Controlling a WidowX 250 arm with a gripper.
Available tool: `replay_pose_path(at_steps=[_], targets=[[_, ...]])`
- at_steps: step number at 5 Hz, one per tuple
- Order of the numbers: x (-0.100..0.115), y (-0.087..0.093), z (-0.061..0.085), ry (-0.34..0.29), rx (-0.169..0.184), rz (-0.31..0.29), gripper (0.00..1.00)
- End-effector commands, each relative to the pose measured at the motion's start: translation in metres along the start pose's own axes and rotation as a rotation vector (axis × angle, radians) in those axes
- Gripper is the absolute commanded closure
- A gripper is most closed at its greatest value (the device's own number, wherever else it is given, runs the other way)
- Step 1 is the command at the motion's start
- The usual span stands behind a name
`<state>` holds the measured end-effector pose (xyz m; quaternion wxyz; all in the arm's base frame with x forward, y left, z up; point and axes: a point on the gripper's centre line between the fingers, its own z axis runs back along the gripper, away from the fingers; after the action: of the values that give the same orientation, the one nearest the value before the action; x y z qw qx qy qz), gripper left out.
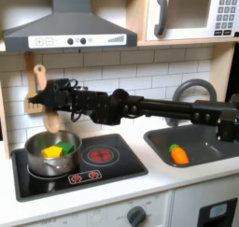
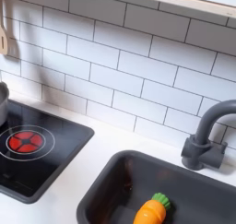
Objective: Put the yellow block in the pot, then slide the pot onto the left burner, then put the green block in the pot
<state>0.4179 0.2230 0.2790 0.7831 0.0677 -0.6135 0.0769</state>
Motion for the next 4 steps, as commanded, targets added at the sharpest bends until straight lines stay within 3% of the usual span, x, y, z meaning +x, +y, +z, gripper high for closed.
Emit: replay_pose_path(at_steps=[1,2,3,4], targets=[[0.006,0.008,-0.008,-0.074,0.082,0.012,1.00],[0.002,0.010,-0.012,-0.074,0.112,0.021,1.00],[-0.009,0.003,-0.017,-0.041,0.094,-0.017,1.00],[-0.012,0.008,-0.020,-0.051,0.110,-0.043,1.00]])
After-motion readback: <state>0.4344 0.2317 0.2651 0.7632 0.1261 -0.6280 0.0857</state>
